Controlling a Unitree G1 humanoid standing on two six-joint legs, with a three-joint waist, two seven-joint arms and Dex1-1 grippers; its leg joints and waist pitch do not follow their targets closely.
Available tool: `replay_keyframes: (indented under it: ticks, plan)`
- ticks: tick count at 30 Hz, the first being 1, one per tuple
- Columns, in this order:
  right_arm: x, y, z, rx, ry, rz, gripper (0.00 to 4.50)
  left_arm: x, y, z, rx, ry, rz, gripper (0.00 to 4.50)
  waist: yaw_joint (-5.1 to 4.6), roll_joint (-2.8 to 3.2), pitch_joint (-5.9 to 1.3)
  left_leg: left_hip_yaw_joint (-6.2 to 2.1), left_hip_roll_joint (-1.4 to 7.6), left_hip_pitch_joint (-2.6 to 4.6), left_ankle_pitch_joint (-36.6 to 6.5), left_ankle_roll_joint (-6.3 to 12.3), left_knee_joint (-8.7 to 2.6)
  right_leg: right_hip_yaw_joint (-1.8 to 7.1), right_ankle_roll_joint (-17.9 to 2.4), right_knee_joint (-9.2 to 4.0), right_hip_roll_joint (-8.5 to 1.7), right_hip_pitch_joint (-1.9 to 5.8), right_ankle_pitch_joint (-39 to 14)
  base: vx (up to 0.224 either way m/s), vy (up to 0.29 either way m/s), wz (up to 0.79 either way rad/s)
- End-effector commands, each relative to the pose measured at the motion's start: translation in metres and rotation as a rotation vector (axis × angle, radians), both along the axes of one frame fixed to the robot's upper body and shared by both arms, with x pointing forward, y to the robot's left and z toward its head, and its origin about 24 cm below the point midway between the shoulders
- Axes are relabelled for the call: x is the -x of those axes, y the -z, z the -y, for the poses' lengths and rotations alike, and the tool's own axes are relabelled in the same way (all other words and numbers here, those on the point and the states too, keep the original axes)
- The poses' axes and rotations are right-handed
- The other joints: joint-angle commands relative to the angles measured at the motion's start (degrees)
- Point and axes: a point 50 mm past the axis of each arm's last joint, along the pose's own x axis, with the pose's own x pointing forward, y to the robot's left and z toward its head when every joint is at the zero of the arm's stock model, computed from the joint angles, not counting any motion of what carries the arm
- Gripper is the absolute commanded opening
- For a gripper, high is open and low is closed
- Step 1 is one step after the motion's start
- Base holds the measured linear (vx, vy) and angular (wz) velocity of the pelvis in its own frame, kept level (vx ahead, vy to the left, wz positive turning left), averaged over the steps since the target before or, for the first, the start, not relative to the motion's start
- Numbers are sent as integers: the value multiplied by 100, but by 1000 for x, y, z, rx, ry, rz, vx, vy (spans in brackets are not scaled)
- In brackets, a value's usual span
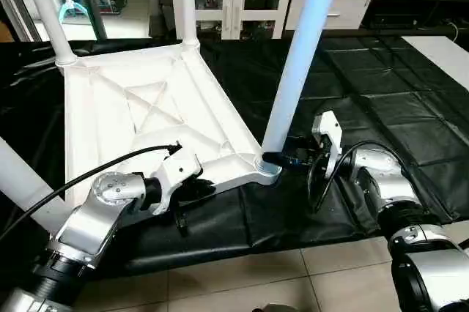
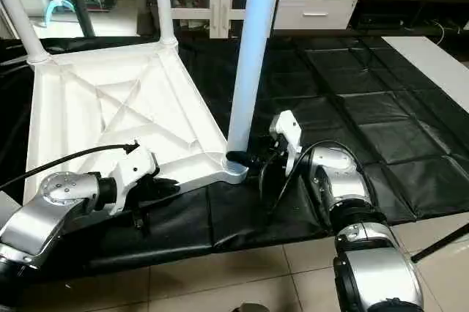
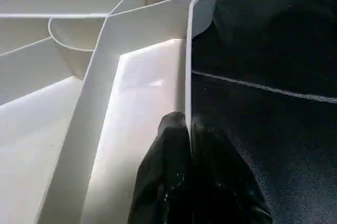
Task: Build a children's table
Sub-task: Rotate leg to tighten
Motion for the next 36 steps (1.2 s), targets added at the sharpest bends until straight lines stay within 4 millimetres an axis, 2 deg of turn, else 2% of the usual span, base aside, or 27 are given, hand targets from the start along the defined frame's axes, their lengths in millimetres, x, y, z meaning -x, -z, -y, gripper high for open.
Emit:
replay_keyframes:
  ticks: [1,5,7,9,11,13,14,16,17,18,19,20,22,23,24,25,26,27,28,29,30,31,33,35,36]
  plan:
    - [-1,0,-1,-11,6,-7,208,-1,-2,-1,4,-9,7,0,43,55,-362,73,12,5,-984,538,-351,182,-1609,-376,-287,373,-806,0,0,0]
    - [-2,6,0,13,69,-25,193,-1,-1,-1,-8,-23,9,0,41,52,-353,71,9,4,-1040,504,-353,182,-1582,-383,-287,371,-929,0,0,0]
    - [-5,11,-3,27,174,-28,193,-5,1,4,-16,-55,4,0,33,47,-337,70,7,5,-1136,446,-357,184,-1533,-397,-286,358,-1109,0,0,0]
    - [-8,15,-4,31,260,-33,190,-9,3,9,-23,-88,6,0,22,44,-316,67,-7,10,-1315,326,-357,188,-1420,-430,-283,338,-1482,0,0,0]
    - [-12,22,-7,39,413,-47,189,-18,6,19,-24,-177,3,0,6,27,-301,65,-25,30,-1518,158,-345,196,-1220,-481,-281,300,-2016,0,0,0]
    - [-14,31,-10,56,573,-83,188,-29,7,30,-14,-286,-4,0,-6,11,-293,72,-42,40,-1582,89,-338,197,-1089,-524,-272,273,-2301,0,0,0]
    - [-15,37,-12,74,675,-109,188,-37,8,39,-5,-355,-4,0,18,8,-297,66,-58,69,-1688,82,-329,185,-988,-547,-269,249,-2523,0,0,0]
    - [-15,43,-16,75,755,-137,187,-43,7,48,2,-400,4,0,28,8,-294,64,-80,55,-1697,65,-320,173,-879,-562,-261,244,-2656,0,0,0]
    - [-15,47,-23,66,831,-171,187,-49,7,57,7,-435,7,0,35,30,-290,60,-104,86,-1851,50,-313,149,-688,-617,-236,190,-2874,0,0,0]
    - [-15,51,-38,50,877,-205,187,-55,4,73,10,-432,27,0,36,17,-301,59,-106,98,-1908,51,-309,148,-665,-617,-243,192,-2878,0,0,0]
    - [-14,52,-43,45,891,-216,187,-56,3,78,10,-429,34,0,46,16,-297,50,-129,91,-1982,63,-311,132,-580,-640,-233,175,-2978,0,0,0]
    - [-13,52,-62,19,877,-239,187,-60,-2,92,-3,-392,73,0,49,4,-295,50,-129,104,-2048,90,-317,124,-498,-663,-220,155,-3045,0,0,0]
    - [-12,52,-72,11,847,-250,186,-62,-4,98,-13,-373,94,0,76,13,-310,30,-123,71,-2047,136,-337,118,-446,-654,-231,181,-2982,0,0,0]
    - [-13,49,-73,-12,828,-239,186,-61,-5,98,0,-361,90,0,94,11,-310,23,-108,39,-1982,149,-355,122,-480,-630,-242,208,-2816,0,0,0]
    - [-16,39,-73,-84,746,-211,186,-57,-4,91,8,-323,87,0,110,21,-317,21,-97,25,-2014,178,-366,121,-512,-617,-240,215,-2717,0,0,0]
    - [-16,39,-73,-84,746,-211,186,-57,-4,91,8,-323,87,0,110,21,-317,21,-97,25,-2014,178,-366,121,-512,-617,-240,215,-2717,0,0,0]
    - [-17,30,-72,-137,652,-170,186,-53,-2,83,2,-287,90,0,120,58,-331,8,-79,-17,-1889,194,-378,133,-623,-574,-262,248,-2457,0,0,0]
    - [-17,24,-67,-153,600,-131,186,-48,1,74,4,-261,83,0,120,48,-337,12,-66,-16,-1892,222,-384,137,-671,-577,-261,254,-2348,0,0,0]
    - [-18,20,-64,-161,565,-104,186,-45,3,69,5,-242,79,0,115,68,-339,9,-52,-57,-1837,255,-389,151,-814,-540,-274,301,-2081,0,0,0]
    - [-18,20,-64,-161,563,-103,242,-44,3,68,6,-241,78,0,109,60,-342,12,-50,-82,-1720,296,-388,160,-917,-517,-279,319,-1880,0,0,0]
    - [-19,14,-56,-142,517,-52,242,-38,4,59,7,-189,85,0,101,89,-351,13,-49,-60,-1663,319,-379,160,-1047,-509,-284,316,-1757,0,0,0]
    - [-19,10,-48,-131,496,-24,256,-31,4,53,12,-143,89,0,78,83,-357,20,-47,-71,-1650,335,-376,163,-1106,-487,-275,330,-1672,0,0,0]
    - [-21,0,-31,-115,444,19,271,-14,3,39,37,-36,75,0,35,130,-346,-12,-29,-95,-1625,338,-397,157,-1196,-459,-305,363,-1652,0,0,0]
    - [-19,-10,-15,-104,339,53,291,1,1,24,38,37,44,0,25,133,-332,7,3,-49,-1776,373,-391,171,-1276,-459,-281,317,-1684,0,0,0]
    - [-18,-12,-12,-92,315,66,300,4,1,20,27,47,42,0,21,118,-322,14,-1,-57,-1766,390,-397,172,-1280,-466,-271,310,-1680,0,0,0]
